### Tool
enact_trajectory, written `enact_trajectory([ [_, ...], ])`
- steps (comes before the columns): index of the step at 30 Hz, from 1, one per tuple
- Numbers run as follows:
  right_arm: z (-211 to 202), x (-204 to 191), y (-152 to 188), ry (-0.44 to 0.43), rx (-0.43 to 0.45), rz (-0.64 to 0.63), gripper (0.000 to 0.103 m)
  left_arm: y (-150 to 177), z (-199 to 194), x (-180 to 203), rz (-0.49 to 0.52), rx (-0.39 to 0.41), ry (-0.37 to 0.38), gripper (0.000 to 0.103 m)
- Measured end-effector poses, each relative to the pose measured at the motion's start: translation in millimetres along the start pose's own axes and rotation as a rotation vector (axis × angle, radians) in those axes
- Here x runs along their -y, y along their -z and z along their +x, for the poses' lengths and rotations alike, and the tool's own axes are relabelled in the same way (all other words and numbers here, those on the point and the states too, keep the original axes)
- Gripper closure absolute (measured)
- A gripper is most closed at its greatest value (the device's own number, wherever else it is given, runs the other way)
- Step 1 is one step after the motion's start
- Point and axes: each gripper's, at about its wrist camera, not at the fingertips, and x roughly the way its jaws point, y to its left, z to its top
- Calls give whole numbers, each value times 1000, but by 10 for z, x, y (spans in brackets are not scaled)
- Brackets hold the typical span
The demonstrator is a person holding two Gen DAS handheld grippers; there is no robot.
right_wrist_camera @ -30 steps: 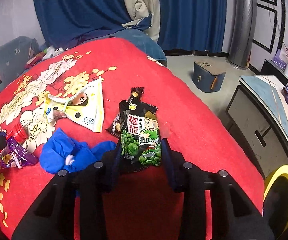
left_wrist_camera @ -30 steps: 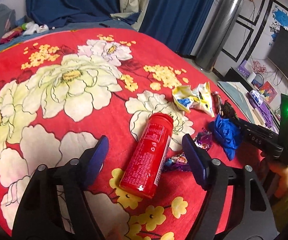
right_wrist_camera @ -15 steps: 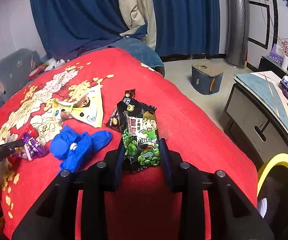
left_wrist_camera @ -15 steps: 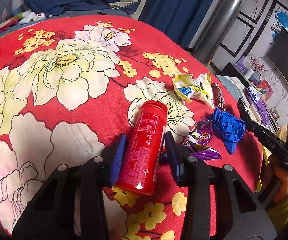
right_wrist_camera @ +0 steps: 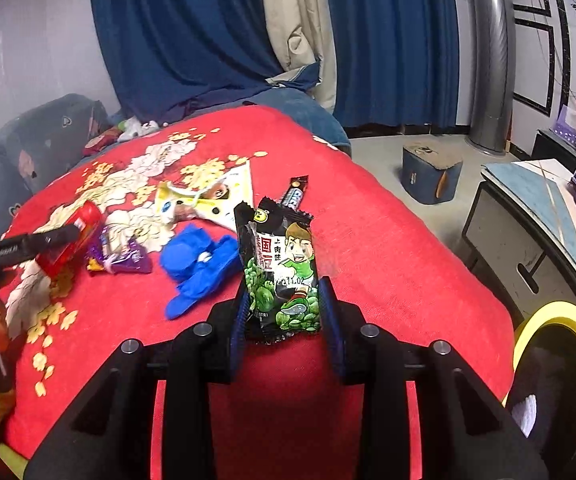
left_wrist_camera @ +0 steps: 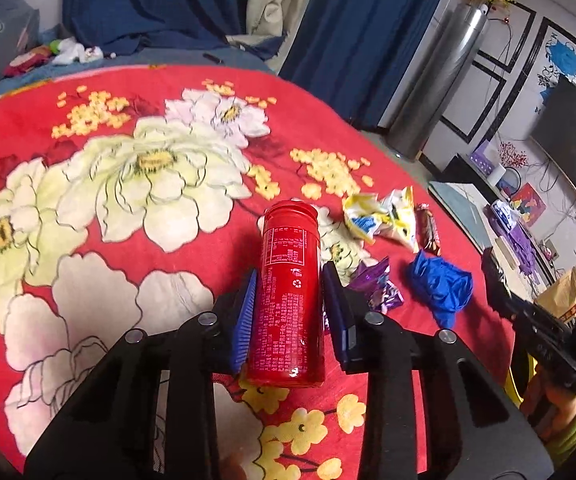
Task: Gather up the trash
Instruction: 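Carry the green snack bag and red can in both tools over the yellow bin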
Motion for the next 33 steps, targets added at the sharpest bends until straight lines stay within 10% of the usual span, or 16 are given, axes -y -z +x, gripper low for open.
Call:
enact_trajectory([
  [33,-990,24,-114,-16,180,-62,71,83,-436,1180,213,141,226,78],
])
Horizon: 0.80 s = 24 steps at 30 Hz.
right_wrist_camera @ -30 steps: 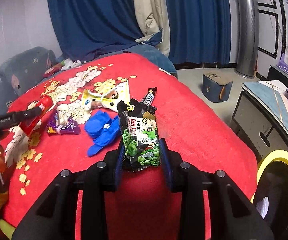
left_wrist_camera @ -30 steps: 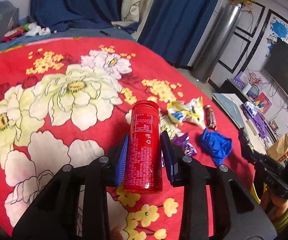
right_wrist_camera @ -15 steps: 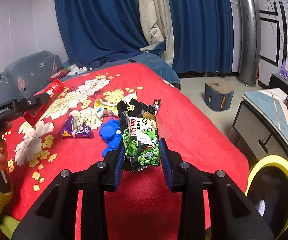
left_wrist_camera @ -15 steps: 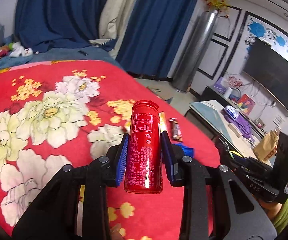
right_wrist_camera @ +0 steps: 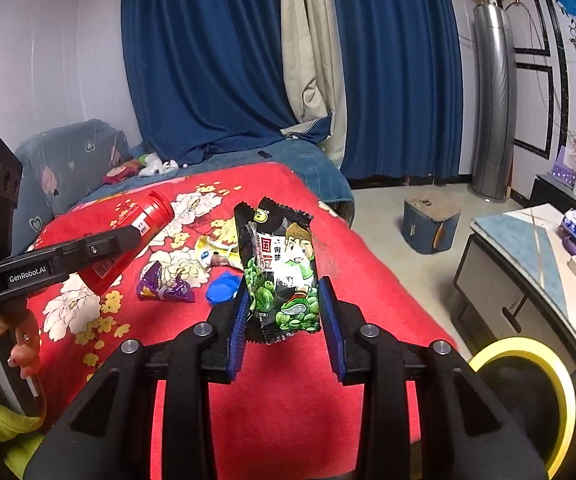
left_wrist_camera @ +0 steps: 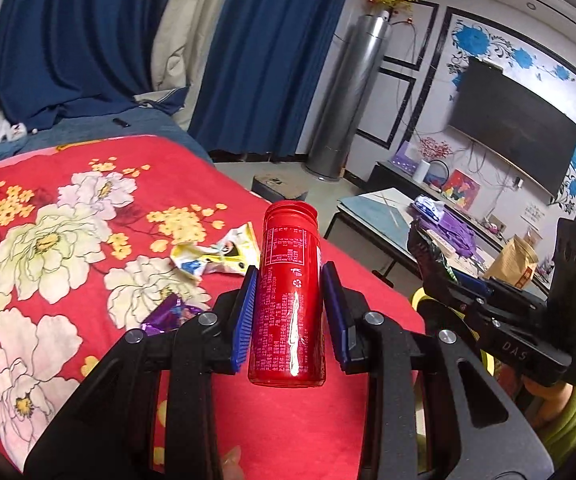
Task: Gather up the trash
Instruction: 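Carry the green snack bag and red can in both tools over the yellow bin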
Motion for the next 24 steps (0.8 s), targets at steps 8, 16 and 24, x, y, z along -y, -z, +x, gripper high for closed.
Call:
enact_trajectory([
  [8,-235,204,70,36,9,16,71,18,20,224,28,6,39,78],
  [16,-396,458,157,97,17,54,71,54,93,459,61,6,80,78],
  [24,-506,641,239,123,20,79,71,96,178,702,92,-6,118,78],
])
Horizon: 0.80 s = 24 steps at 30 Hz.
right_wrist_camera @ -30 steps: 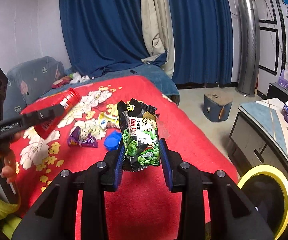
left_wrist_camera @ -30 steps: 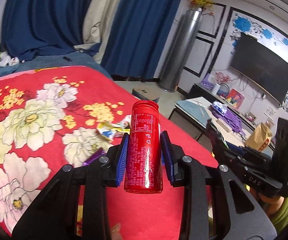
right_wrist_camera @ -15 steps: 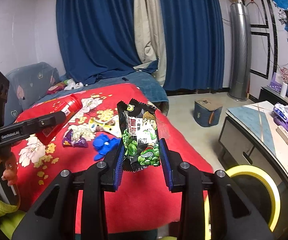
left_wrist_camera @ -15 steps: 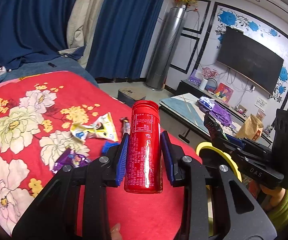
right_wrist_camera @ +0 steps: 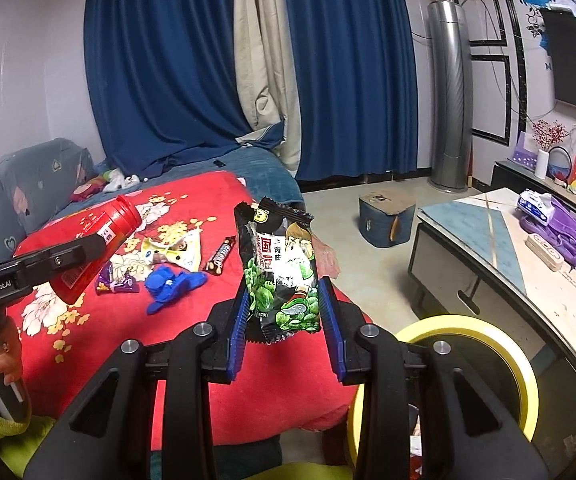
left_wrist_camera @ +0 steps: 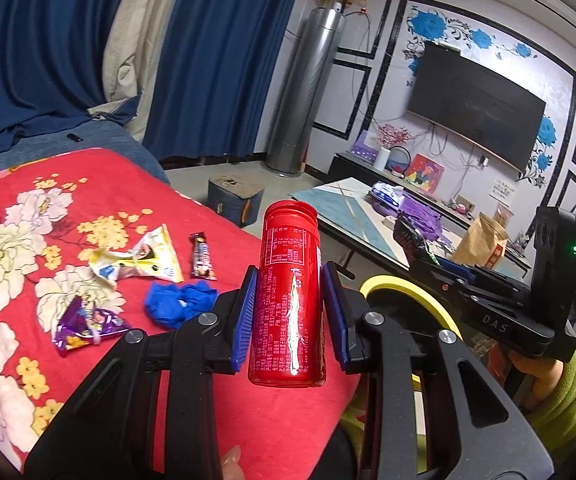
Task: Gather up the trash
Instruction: 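Carry the green snack bag and red can in both tools over the yellow bin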
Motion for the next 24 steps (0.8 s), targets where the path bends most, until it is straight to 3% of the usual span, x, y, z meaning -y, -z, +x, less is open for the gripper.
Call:
enact_trajectory([
  [24,-188,606,208,135,-3,83,71,157,321,500,63,-54,111,78],
])
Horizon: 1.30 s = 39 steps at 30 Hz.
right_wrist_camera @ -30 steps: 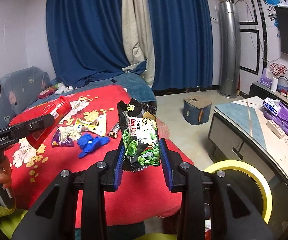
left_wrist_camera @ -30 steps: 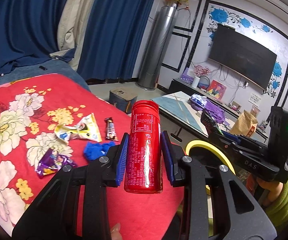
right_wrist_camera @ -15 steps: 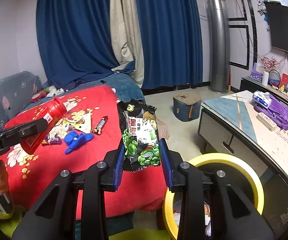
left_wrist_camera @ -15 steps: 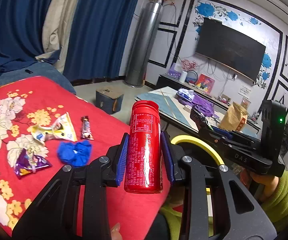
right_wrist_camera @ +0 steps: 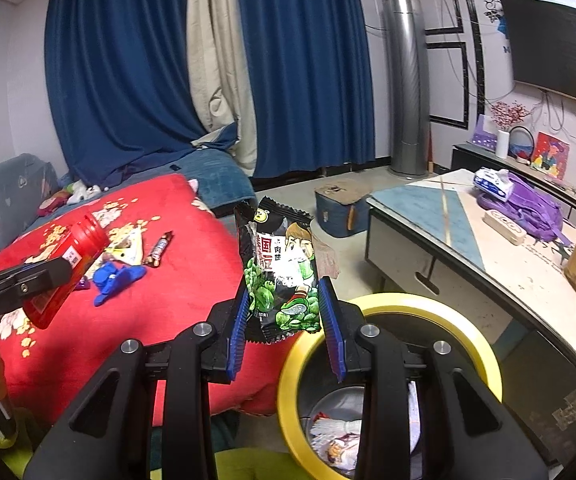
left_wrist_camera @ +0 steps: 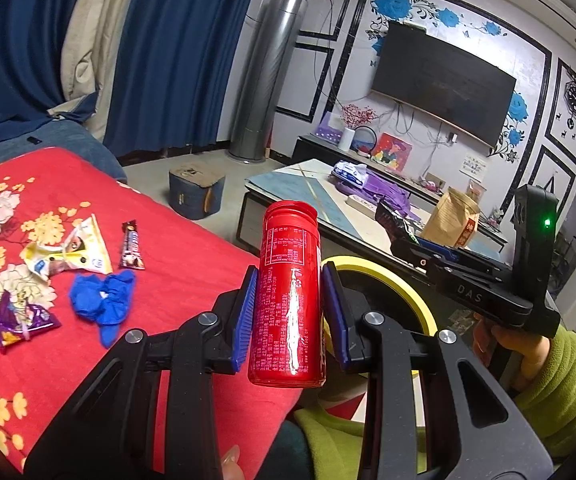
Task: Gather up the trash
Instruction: 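Carry the green snack bag and red can in both tools over the yellow bin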
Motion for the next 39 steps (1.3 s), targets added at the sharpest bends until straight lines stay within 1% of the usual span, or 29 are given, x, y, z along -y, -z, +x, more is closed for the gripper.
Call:
enact_trajectory([
  [15,58,473,130,98,-27,66,70,61,381,377,46,-59,76,78],
  [23,64,668,187,126,-46,95,70,114,686,625,106,-92,117,78],
  [30,81,875,235,148,-64,139,69,144,900,762,148,-112,149,78],
  [39,53,1101,270,165,-69,192,69,206,1221,871,167,-159,172,78],
])
